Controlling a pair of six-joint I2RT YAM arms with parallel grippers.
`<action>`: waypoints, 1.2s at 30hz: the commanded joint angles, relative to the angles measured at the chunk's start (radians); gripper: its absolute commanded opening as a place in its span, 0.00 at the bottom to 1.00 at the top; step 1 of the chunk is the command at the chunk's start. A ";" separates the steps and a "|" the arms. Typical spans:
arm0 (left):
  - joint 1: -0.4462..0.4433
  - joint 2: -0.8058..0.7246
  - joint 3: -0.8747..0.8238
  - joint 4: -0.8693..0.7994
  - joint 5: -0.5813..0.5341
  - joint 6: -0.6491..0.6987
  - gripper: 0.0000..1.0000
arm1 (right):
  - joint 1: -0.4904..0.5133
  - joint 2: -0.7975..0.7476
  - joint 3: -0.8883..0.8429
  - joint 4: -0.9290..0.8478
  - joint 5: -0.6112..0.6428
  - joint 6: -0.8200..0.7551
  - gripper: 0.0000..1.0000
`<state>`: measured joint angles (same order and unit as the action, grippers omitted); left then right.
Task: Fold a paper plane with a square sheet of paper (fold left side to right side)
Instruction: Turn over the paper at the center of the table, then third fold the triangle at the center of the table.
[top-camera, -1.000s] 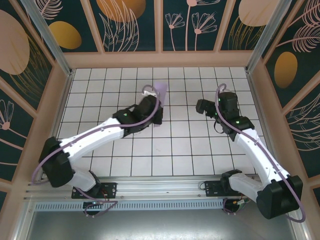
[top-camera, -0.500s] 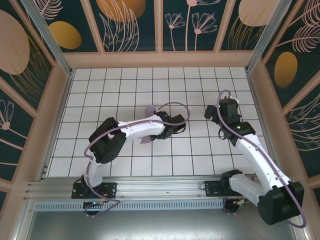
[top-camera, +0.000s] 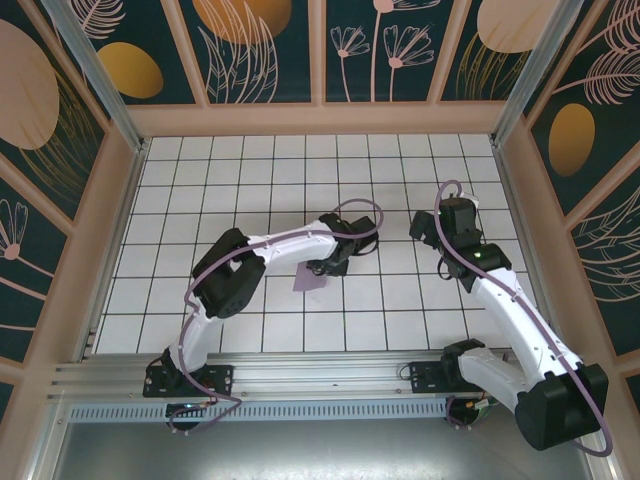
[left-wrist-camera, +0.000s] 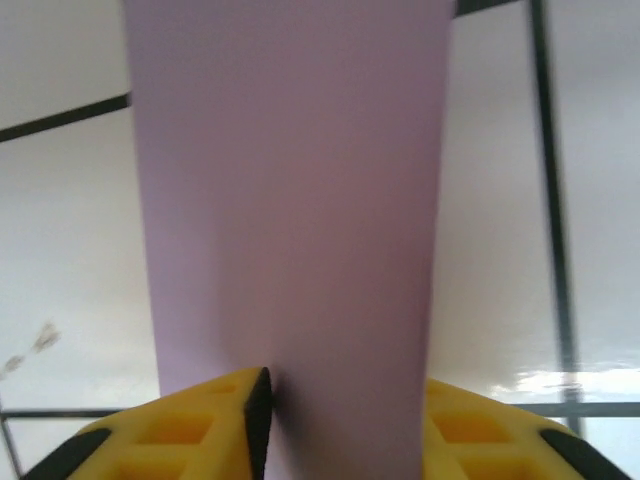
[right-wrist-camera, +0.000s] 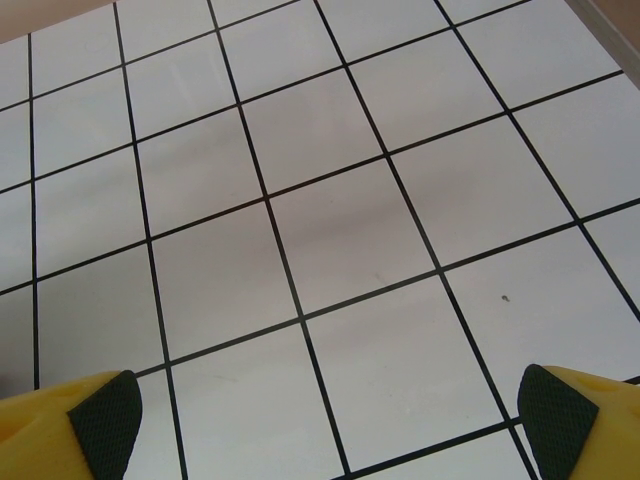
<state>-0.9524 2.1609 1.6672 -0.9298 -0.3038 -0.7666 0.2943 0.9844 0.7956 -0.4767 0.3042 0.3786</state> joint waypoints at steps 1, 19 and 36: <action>0.029 -0.022 0.035 0.132 0.166 0.071 0.44 | -0.008 -0.002 -0.013 0.004 -0.060 -0.015 0.99; 0.327 -0.658 -0.638 0.812 0.519 0.029 0.69 | 0.110 0.297 -0.010 0.428 -0.711 0.135 0.49; 0.441 -0.662 -0.979 1.113 0.730 0.016 0.70 | 0.209 0.899 0.315 0.444 -0.714 0.122 0.26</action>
<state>-0.5159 1.4647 0.7029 0.1127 0.3809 -0.7452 0.4957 1.8400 1.0626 -0.0406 -0.3786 0.5106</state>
